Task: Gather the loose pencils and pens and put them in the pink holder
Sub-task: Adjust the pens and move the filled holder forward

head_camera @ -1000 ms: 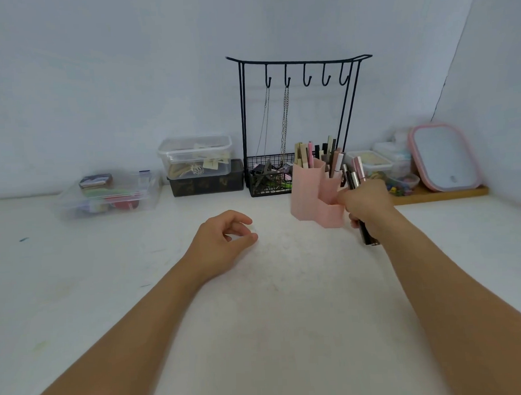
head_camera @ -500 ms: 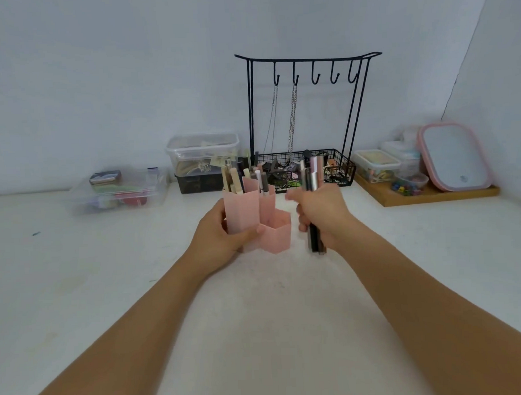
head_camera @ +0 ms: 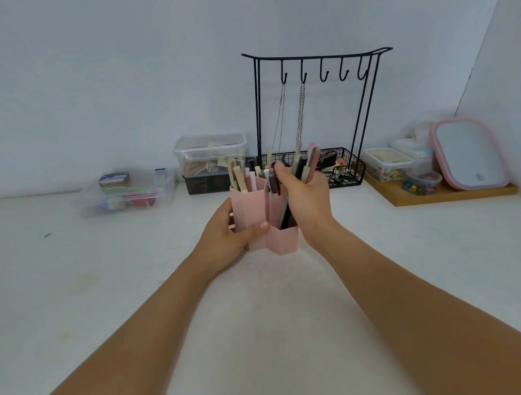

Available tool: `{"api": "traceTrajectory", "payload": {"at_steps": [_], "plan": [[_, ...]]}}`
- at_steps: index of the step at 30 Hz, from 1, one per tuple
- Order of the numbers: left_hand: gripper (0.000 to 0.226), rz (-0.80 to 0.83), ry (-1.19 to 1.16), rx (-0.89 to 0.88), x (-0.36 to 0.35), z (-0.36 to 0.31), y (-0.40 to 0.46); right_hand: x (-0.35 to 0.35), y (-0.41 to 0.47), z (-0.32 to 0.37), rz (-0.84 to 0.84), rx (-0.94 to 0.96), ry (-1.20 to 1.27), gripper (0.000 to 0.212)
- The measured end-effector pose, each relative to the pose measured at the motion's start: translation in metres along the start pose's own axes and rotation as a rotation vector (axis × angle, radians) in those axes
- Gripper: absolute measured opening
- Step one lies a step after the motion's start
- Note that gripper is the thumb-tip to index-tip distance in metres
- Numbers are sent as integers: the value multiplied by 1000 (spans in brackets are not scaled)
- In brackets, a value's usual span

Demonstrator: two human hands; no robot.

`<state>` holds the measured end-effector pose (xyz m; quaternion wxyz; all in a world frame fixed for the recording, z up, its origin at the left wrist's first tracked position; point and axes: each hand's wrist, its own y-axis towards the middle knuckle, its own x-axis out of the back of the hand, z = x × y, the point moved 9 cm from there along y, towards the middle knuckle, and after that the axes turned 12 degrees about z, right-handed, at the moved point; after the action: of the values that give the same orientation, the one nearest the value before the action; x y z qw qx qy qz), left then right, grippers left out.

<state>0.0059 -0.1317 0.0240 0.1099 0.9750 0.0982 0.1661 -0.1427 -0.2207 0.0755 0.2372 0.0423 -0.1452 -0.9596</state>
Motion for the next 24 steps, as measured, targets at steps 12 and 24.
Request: {"api": "traceTrajectory", "payload": {"at_steps": [12,24], "plan": [[70,-56,-18,11,9,1,-1,-12,-2,-43,154,-81,83,23],[59,-158,-7,17,19,5,-3,-31,2,-67,613,-135,12,114]]}}
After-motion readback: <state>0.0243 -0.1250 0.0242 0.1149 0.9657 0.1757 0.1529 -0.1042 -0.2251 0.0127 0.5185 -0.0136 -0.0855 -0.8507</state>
